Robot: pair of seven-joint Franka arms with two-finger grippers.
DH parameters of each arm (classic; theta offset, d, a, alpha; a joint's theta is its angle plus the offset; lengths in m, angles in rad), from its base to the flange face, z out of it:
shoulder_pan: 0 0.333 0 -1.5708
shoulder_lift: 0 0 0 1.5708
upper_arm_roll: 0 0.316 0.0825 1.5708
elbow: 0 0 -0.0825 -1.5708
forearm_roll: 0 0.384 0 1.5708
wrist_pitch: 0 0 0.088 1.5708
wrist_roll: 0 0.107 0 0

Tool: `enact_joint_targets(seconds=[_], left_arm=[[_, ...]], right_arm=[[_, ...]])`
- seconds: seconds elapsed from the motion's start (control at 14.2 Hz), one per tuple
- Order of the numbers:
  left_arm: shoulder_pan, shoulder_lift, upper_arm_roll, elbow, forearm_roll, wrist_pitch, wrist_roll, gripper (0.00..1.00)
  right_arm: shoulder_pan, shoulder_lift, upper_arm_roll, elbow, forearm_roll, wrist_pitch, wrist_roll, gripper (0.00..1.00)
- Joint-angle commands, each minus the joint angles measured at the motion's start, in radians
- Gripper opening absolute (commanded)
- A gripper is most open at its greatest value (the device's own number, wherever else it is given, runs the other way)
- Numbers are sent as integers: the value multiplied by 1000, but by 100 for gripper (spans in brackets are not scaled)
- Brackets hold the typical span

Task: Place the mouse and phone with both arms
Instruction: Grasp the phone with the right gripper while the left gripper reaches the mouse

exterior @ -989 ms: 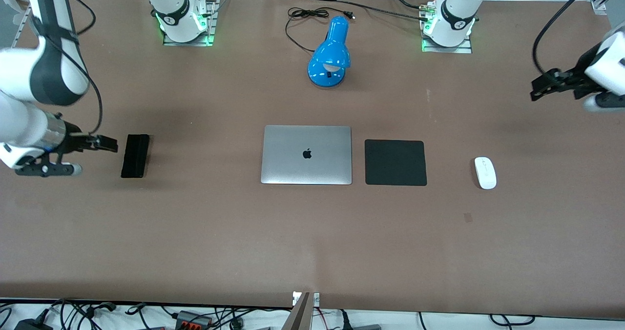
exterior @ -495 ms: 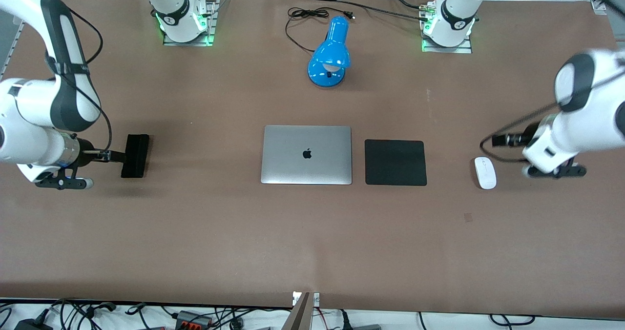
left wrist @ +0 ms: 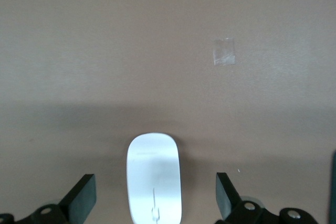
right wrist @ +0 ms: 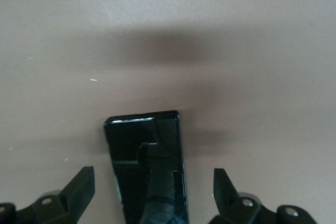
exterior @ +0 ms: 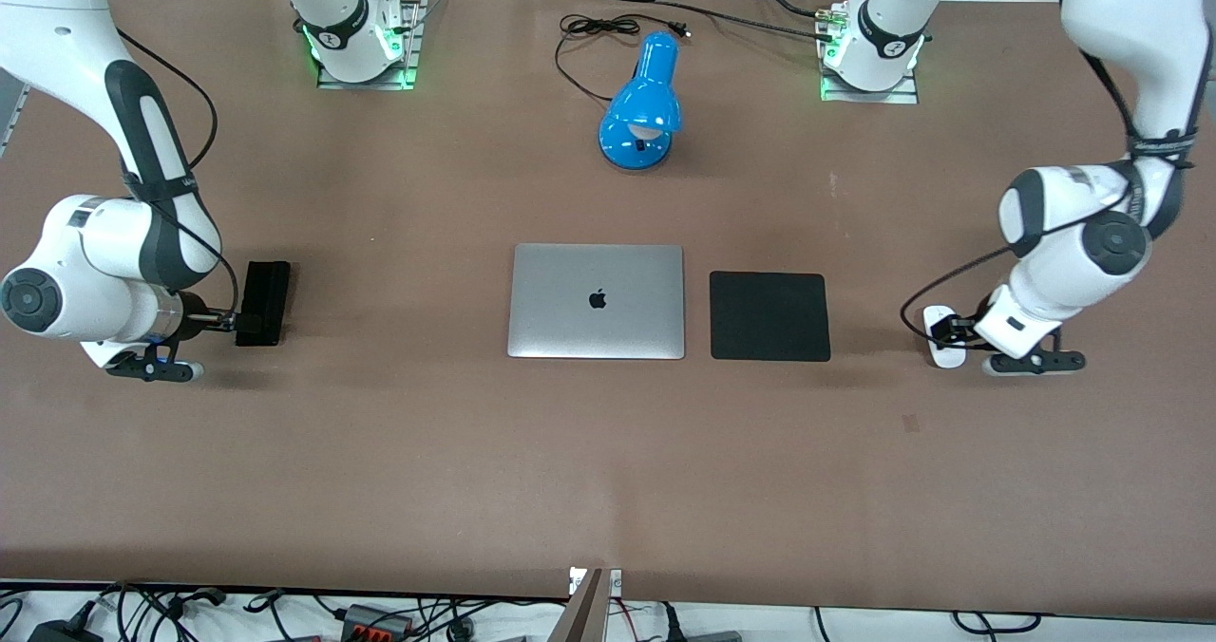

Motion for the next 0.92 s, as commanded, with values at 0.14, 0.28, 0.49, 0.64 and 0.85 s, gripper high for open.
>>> enact_joint_targets(seconds=[0.14,0.28,0.49,0.64,0.85], left_arm=[[24,72,-2,-36,52,138,6,100],[44,83,-3,-40,53,137,4,100],[43,84,-6,-62,53,135,-5,100],[44,84,-5,-62,53,129,22,67],[44,84,-8,-60,53,126,1,44]], right_arm=[[-9,-13,14,-118,4,127,30,100],[-15,-13,16,-139,13,138,39,100],[-15,-16,16,-159,15,137,39,100],[-16,-18,16,-162,16,137,41,100],[-33,-19,22,-176,19,132,39,100]])
